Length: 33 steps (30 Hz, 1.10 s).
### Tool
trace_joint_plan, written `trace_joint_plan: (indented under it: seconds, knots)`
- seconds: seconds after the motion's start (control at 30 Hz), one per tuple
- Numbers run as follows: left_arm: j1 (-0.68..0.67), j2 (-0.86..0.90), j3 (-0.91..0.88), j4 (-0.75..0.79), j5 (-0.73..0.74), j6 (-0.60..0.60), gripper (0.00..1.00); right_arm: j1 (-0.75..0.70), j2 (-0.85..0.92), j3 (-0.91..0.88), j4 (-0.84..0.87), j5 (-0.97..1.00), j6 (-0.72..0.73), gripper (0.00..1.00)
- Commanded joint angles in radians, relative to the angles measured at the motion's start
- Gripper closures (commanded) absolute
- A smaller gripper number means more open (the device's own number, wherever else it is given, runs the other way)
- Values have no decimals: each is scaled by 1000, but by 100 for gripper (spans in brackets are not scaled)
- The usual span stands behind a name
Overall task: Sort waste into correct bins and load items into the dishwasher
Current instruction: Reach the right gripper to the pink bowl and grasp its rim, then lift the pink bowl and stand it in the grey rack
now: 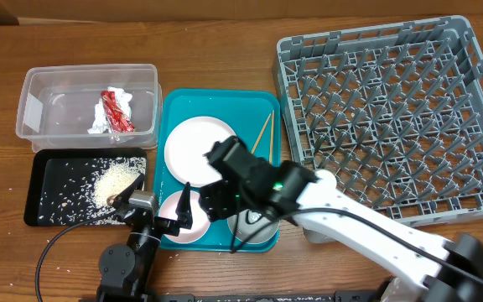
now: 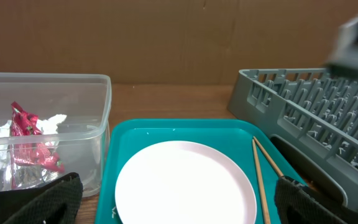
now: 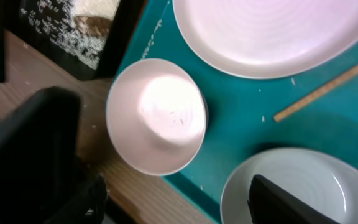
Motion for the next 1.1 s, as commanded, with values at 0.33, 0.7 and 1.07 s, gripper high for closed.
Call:
trace_joint_plan:
  seconds: [0.33, 0.7, 1.07]
  knots:
    - [12, -11, -7, 2, 7, 1, 0, 8, 232, 5, 143, -72, -55, 55]
    - [12, -11, -7, 2, 7, 1, 0, 0, 285, 3, 153, -129, -54, 64]
    - [12, -11, -7, 2, 7, 1, 0, -15, 294, 16, 153, -151, -55, 96]
